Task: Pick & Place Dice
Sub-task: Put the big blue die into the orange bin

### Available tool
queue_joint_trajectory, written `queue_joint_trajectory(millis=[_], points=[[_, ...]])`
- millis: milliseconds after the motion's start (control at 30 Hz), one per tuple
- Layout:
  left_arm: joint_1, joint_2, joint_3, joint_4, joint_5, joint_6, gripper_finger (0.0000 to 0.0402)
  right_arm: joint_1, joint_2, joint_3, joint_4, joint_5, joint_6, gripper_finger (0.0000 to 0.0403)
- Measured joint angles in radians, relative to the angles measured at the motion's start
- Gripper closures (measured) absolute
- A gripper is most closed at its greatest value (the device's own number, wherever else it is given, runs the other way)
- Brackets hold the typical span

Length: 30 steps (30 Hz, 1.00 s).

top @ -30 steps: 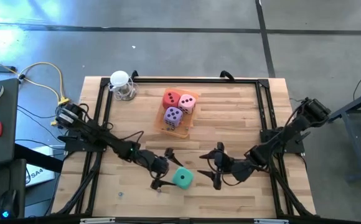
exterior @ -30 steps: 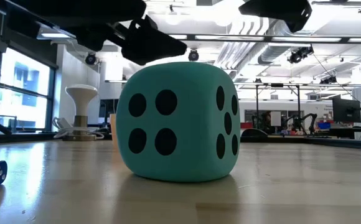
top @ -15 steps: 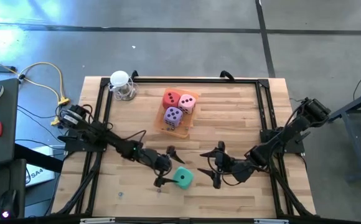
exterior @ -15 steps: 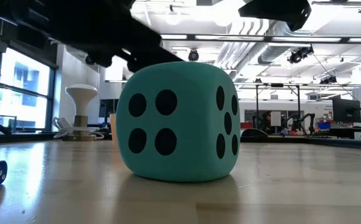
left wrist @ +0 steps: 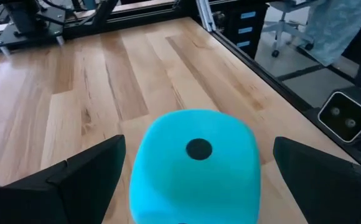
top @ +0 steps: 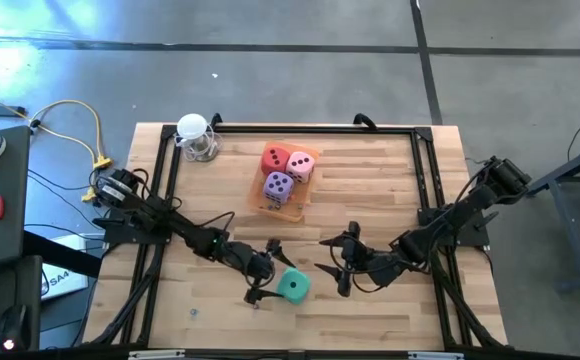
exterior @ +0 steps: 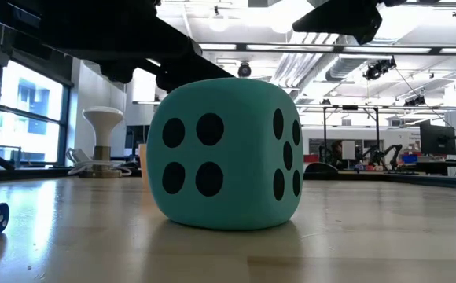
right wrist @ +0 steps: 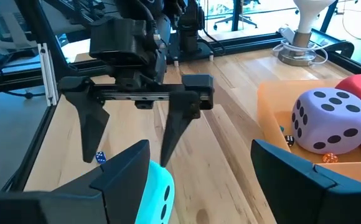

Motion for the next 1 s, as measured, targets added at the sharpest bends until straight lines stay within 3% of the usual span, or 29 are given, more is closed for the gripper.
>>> queue_joint_trajectory(millis=[433, 733, 1000], points=[[-0.005, 0.03, 0.0, -0.002, -0.011, 0.019, 0.0002, -0.018, 0.0, 0.0, 0.0, -0.005, 0.004, 0.0131], [-0.005, 0.133, 0.001, 0.13, -0.011, 0.017, 0.0002, -0.018, 0.0, 0.0, 0.004, -0.005, 0.005, 0.0131], [0.001, 0.137, 0.001, 0.158, -0.02, -0.112, 0.0002, -0.018, 0.0, 0.0, 0.007, -0.01, 0.005, 0.0131]])
